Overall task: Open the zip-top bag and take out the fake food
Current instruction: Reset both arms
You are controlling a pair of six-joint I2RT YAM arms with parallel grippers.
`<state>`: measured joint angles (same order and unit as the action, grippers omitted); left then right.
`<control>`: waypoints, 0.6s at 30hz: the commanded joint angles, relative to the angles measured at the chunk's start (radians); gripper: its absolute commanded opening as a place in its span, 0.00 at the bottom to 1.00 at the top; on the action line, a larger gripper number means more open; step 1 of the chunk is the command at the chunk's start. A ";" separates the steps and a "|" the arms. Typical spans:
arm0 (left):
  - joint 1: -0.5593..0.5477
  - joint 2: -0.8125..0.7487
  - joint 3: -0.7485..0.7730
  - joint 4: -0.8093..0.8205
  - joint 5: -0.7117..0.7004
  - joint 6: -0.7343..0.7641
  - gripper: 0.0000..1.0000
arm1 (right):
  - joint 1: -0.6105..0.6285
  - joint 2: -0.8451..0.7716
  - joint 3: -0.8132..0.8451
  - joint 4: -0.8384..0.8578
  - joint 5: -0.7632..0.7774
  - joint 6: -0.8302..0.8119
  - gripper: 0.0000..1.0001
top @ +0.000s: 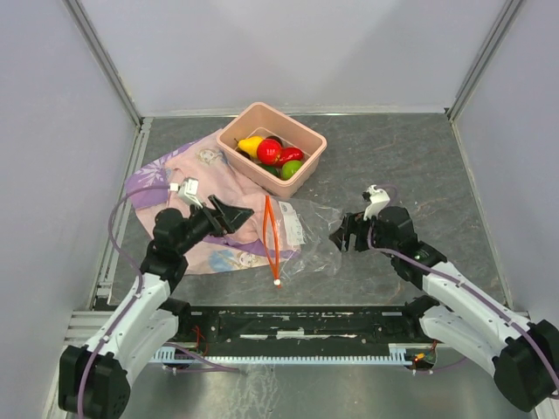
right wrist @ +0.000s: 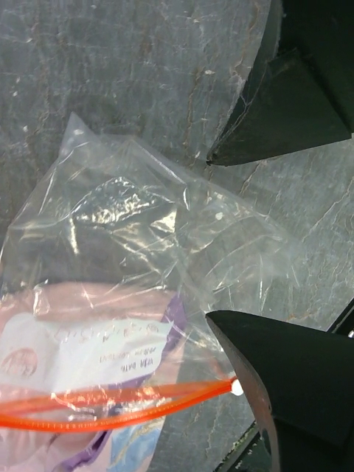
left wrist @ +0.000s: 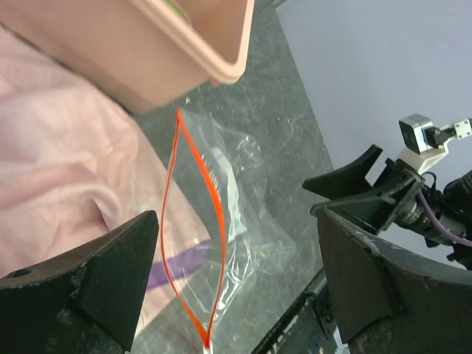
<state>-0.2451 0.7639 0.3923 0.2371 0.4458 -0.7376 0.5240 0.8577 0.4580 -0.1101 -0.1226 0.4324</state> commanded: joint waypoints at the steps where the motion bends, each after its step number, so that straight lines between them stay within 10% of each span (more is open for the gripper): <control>1: 0.003 -0.040 -0.074 0.118 0.080 -0.151 0.92 | -0.009 0.023 -0.034 0.068 0.056 0.090 0.87; 11: -0.037 -0.115 -0.234 0.168 0.074 -0.239 0.82 | -0.017 0.075 -0.091 0.188 0.024 0.181 0.86; 18: -0.281 -0.108 -0.226 0.114 -0.159 -0.176 0.81 | -0.020 0.091 -0.091 0.228 -0.011 0.199 0.85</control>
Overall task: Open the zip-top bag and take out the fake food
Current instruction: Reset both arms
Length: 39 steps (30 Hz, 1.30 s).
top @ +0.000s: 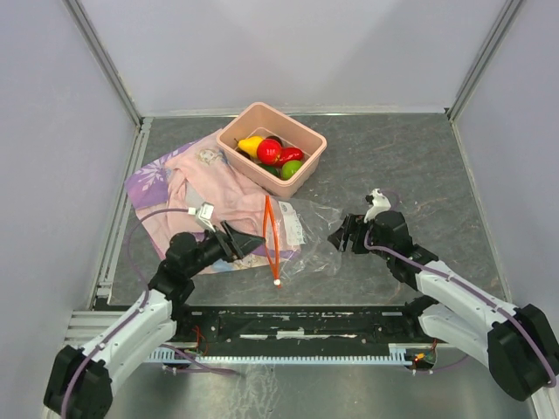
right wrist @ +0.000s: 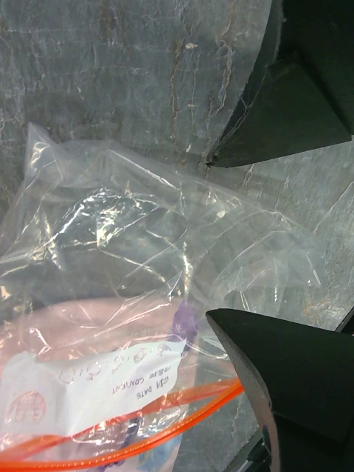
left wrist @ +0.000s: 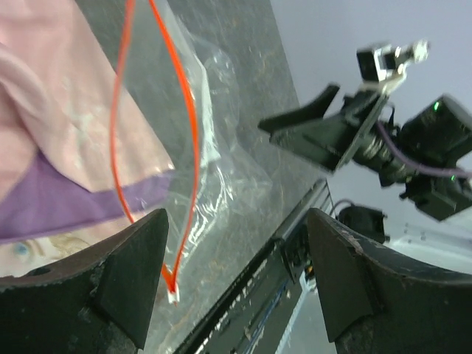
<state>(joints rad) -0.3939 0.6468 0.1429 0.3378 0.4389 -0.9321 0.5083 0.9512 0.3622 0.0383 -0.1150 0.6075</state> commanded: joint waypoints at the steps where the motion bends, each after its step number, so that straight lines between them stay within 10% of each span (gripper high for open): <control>1: -0.175 0.020 0.035 0.000 -0.195 0.034 0.81 | -0.005 -0.008 0.004 0.079 -0.019 0.025 0.85; 21: -0.261 0.024 0.166 -0.050 -0.265 0.109 0.94 | -0.007 -0.167 0.070 -0.040 -0.104 -0.068 0.87; 39: -0.260 0.001 0.631 -0.515 -0.311 0.344 1.00 | -0.008 -0.268 0.281 -0.170 -0.228 -0.145 0.97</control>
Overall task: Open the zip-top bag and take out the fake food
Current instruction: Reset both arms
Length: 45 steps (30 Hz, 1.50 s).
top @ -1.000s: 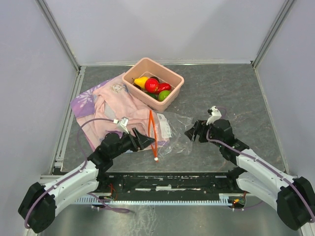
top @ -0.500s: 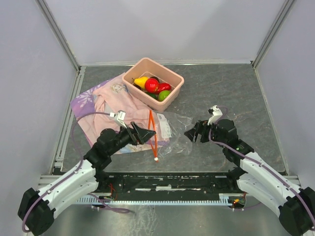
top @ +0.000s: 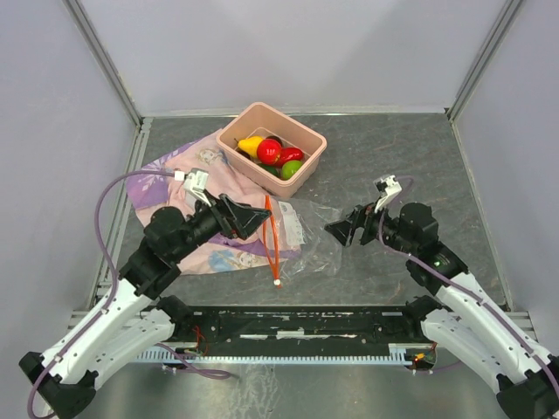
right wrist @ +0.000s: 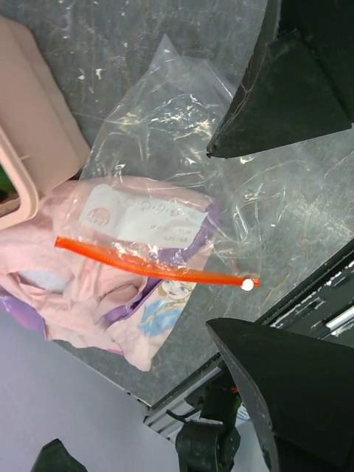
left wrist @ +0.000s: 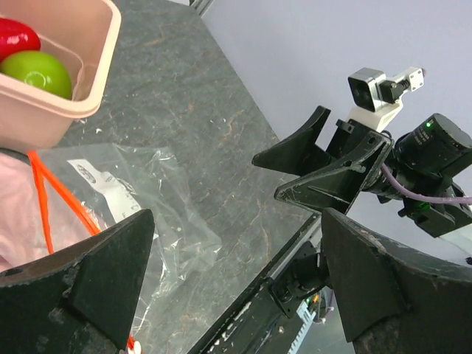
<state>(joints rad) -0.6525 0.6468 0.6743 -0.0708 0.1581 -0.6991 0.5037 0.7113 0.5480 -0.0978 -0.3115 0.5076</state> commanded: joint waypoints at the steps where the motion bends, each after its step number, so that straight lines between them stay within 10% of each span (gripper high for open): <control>1: -0.001 0.009 0.120 -0.130 -0.039 0.129 1.00 | -0.004 -0.029 0.113 -0.045 -0.029 -0.052 0.97; 15: 0.014 0.173 0.347 -0.209 -0.139 0.288 0.99 | -0.004 0.106 0.386 -0.185 0.103 -0.140 0.97; 27: 0.320 0.312 0.436 -0.067 0.238 0.180 0.99 | -0.004 0.316 0.693 -0.254 0.233 -0.099 1.00; 45: 0.327 0.311 0.664 -0.275 0.124 0.328 0.99 | 0.000 0.486 0.992 -0.437 0.468 -0.079 0.99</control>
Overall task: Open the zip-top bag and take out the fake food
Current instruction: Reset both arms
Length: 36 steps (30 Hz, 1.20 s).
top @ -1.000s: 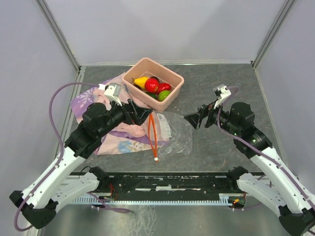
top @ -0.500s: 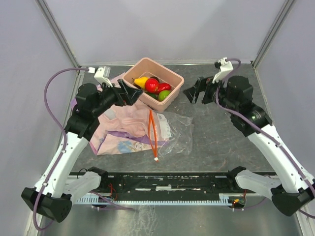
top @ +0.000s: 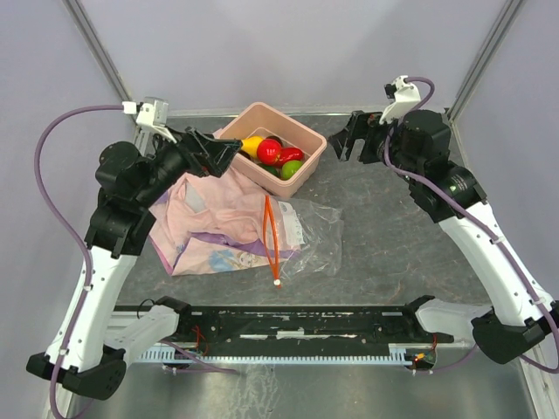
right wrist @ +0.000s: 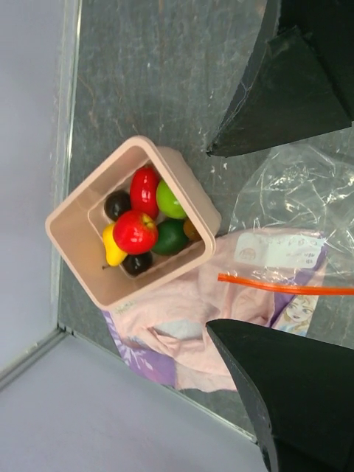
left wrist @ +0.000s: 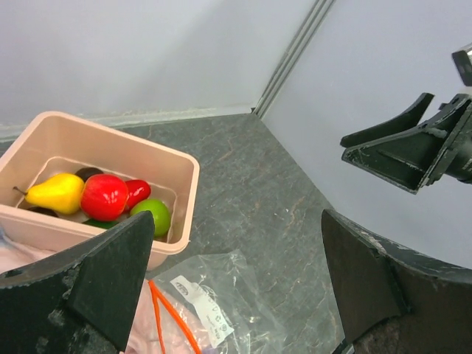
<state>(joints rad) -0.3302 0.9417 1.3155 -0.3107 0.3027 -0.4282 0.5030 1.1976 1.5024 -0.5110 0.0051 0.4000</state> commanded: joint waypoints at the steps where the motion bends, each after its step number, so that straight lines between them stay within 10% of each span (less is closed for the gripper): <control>1: 0.004 0.020 0.019 -0.035 -0.019 0.060 0.99 | 0.001 -0.003 0.033 -0.025 0.182 0.036 0.99; 36: 0.046 0.066 -0.085 0.051 0.055 0.026 0.99 | 0.004 -0.078 -0.149 0.098 0.254 -0.065 0.99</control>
<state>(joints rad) -0.2890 1.0222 1.2308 -0.3058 0.3481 -0.4175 0.5037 1.1591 1.3674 -0.4728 0.2348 0.3584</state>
